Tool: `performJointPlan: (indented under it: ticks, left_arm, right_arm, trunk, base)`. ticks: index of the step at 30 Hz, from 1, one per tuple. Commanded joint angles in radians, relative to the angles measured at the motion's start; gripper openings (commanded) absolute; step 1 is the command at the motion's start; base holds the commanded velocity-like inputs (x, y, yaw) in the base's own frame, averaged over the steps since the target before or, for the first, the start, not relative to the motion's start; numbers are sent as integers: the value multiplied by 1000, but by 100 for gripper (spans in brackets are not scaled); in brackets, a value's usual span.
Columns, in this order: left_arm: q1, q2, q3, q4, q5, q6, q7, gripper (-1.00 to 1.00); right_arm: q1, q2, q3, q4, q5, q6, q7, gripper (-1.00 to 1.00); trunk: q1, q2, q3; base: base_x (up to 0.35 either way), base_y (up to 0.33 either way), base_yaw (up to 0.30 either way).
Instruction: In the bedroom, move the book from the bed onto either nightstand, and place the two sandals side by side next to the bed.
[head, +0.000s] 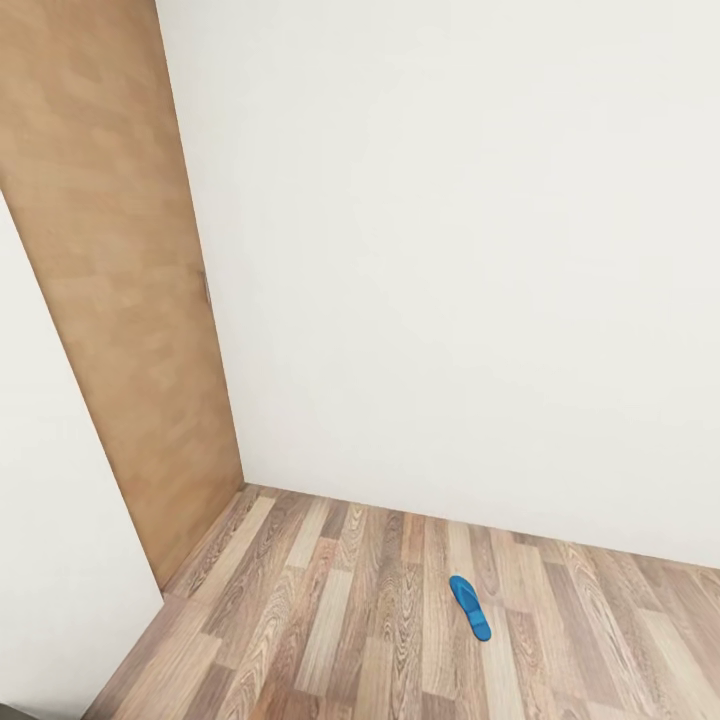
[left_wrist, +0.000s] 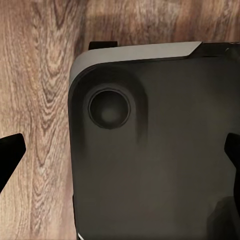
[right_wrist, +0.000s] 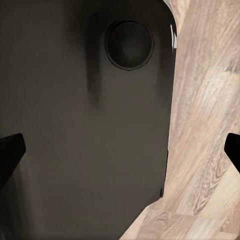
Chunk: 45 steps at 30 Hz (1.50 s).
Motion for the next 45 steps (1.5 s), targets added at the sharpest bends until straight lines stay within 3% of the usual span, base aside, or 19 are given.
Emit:
performJointPlan:
  ticks: [1,39,45]
  left_arm:
    - [0,0,0,-1,-1,-1,0,100]
    - [0,-1,0,-2,-1,-3,0,100]
    - [35,25,-22,32,1,18,7,100]
  right_arm:
    - [0,0,0,0,0,0,0,100]
    - [0,0,3,0,2,-1,0,100]
    - [15,-3,5,-6,8,4,2,100]
  trunk:
    - [0,0,-1]
    - [0,0,-1]
    - [0,0,-1]
  base:
    - [2,0,1]
    - [277,0,0]
    - [0,0,0]
